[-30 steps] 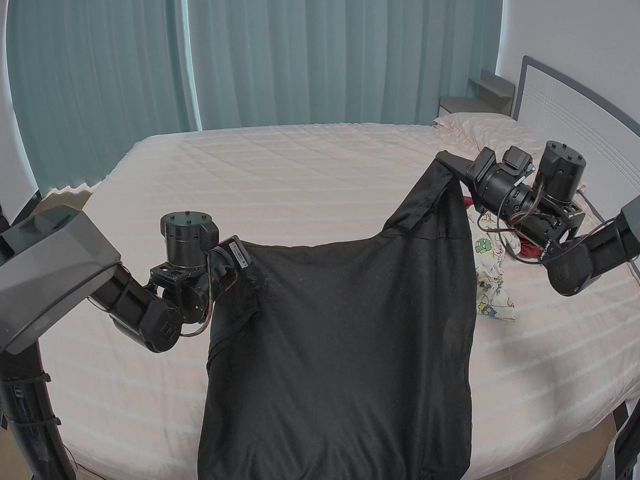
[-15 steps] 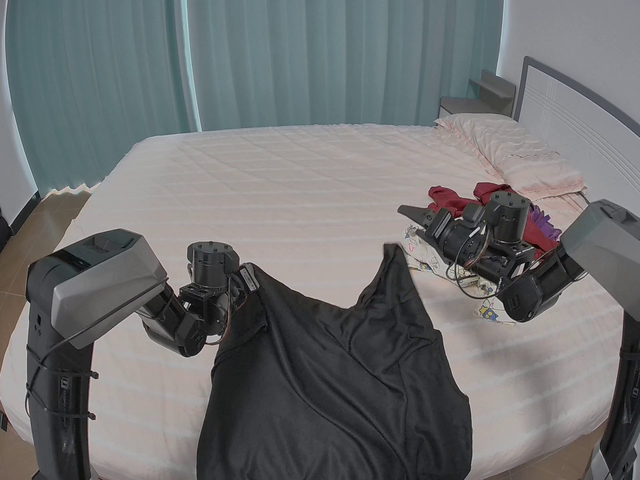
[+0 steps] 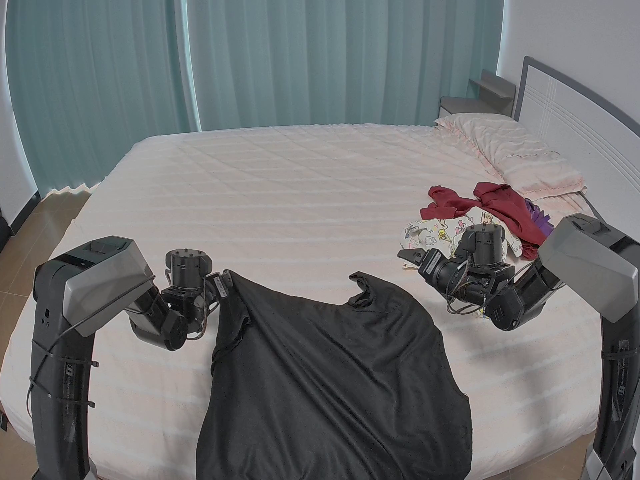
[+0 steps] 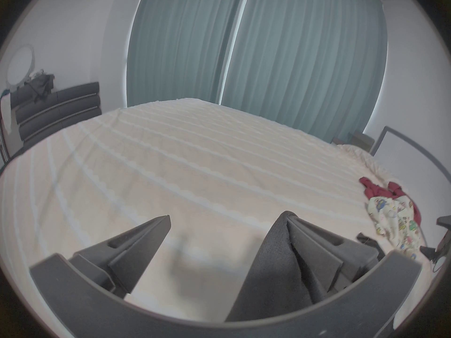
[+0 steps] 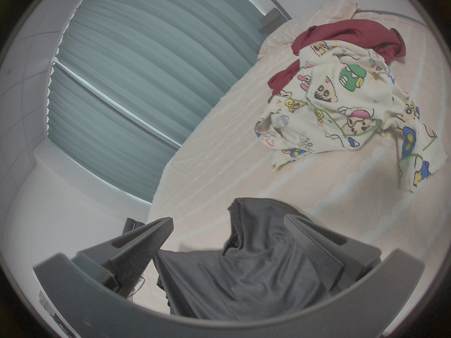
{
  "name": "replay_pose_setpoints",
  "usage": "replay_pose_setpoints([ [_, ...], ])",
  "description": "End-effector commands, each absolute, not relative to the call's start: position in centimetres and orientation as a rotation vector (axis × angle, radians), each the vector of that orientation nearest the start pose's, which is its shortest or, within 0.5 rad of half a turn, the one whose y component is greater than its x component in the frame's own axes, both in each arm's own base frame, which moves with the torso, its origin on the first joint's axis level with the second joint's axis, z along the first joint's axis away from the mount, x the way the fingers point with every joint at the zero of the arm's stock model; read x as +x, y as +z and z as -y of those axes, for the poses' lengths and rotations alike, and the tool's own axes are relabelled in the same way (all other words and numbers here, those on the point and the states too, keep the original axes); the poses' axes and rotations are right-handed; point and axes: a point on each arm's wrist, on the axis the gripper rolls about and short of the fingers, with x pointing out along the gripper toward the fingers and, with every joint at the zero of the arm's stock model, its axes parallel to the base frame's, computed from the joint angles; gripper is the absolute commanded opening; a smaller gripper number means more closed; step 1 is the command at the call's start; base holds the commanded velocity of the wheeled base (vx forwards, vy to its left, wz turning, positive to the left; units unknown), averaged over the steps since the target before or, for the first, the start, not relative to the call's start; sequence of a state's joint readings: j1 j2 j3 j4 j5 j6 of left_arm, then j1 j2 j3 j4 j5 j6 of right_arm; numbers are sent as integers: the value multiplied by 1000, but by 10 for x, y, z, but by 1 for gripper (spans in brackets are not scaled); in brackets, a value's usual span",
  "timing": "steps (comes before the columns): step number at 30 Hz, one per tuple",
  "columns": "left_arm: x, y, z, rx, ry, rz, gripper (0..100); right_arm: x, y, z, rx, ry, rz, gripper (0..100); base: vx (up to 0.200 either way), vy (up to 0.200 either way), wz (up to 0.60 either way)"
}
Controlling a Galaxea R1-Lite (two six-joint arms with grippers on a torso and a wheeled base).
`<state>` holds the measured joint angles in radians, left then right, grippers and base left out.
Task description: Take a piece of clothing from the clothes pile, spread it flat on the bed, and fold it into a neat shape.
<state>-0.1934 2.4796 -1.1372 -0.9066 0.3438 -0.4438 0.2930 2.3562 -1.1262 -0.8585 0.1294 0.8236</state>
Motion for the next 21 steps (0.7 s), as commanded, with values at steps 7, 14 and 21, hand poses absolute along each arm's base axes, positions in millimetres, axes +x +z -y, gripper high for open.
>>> replay_pose_setpoints([
  [7,426,-7,23,-209,332,-422,100,414,15,-124,756,185,-612,100,0,0,0],
  [14,418,24,2,-270,211,-481,100,412,2,-123,732,157,-677,100,0,0,0],
  [21,418,33,9,-482,142,-615,100,409,-14,-123,691,153,-715,100,0,0,0],
])
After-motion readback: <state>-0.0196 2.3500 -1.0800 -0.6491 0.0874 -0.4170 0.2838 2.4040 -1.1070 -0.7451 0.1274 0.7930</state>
